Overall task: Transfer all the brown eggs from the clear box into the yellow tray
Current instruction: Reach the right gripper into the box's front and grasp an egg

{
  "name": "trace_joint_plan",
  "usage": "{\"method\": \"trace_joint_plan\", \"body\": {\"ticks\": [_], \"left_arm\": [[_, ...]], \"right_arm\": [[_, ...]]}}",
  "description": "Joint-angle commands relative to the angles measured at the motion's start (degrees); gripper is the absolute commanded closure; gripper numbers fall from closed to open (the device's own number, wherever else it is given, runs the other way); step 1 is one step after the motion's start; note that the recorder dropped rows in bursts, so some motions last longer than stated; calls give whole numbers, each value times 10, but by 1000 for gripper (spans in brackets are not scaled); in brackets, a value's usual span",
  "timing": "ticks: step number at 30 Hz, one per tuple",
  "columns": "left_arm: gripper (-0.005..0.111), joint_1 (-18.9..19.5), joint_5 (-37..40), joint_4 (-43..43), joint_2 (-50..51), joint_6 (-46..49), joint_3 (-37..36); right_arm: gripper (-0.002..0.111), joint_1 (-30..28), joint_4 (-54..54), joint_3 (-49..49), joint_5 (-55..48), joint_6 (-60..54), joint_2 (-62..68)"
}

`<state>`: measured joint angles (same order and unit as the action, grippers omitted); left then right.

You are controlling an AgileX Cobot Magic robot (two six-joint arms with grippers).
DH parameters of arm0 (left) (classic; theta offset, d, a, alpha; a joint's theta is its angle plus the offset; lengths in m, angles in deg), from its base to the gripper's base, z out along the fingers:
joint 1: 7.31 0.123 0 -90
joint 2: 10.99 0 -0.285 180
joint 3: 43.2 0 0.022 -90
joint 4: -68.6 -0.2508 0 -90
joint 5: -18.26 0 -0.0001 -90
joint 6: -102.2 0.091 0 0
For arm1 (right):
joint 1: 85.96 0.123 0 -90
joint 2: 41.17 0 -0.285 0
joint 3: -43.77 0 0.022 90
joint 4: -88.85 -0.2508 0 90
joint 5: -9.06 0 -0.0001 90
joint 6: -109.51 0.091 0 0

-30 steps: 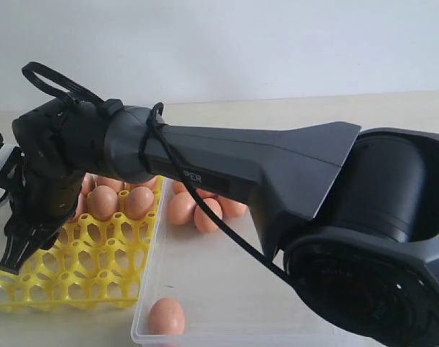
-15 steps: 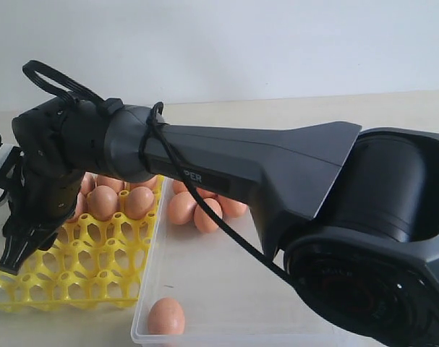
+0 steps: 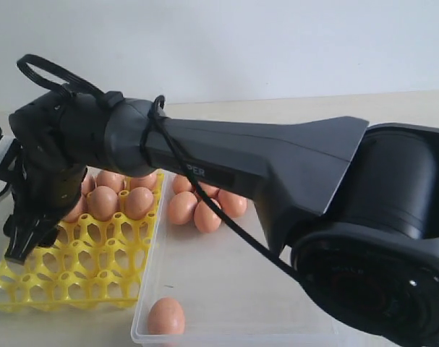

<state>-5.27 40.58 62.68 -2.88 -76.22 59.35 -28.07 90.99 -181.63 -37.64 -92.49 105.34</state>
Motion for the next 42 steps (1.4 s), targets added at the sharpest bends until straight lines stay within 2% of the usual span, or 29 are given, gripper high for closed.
{"method": "trace_joint_plan", "body": {"ticks": [1,5,7,9,10,11,12,14,17,27,42], "left_arm": [[107,-4,-5,1,-3,-3,2],[107,-4,-5,1,-3,-3,2],[107,-4,-5,1,-3,-3,2],[107,-4,-5,1,-3,-3,2],[107,-4,-5,1,-3,-3,2],[107,-4,-5,1,-3,-3,2],[107,-4,-5,1,-3,-3,2],[107,-4,-5,1,-3,-3,2],[107,-4,-5,1,-3,-3,2],[107,-4,-5,1,-3,-3,2],[107,-4,-5,1,-3,-3,2]], "right_arm": [[46,-10,98,-6,-38,91,-58],[58,-36,131,2,-164,229,-102],[58,-52,105,69,-178,247,-146],[58,-57,79,174,-146,256,-208],[58,-57,72,265,-101,278,-259],[58,-57,67,303,-75,287,-278],[58,-55,32,386,-4,297,-316],[58,-52,-31,471,41,297,-340],[52,-52,-94,529,61,297,-338],[50,-44,-149,544,76,295,-330],[50,-39,-155,544,76,286,-280]]}}
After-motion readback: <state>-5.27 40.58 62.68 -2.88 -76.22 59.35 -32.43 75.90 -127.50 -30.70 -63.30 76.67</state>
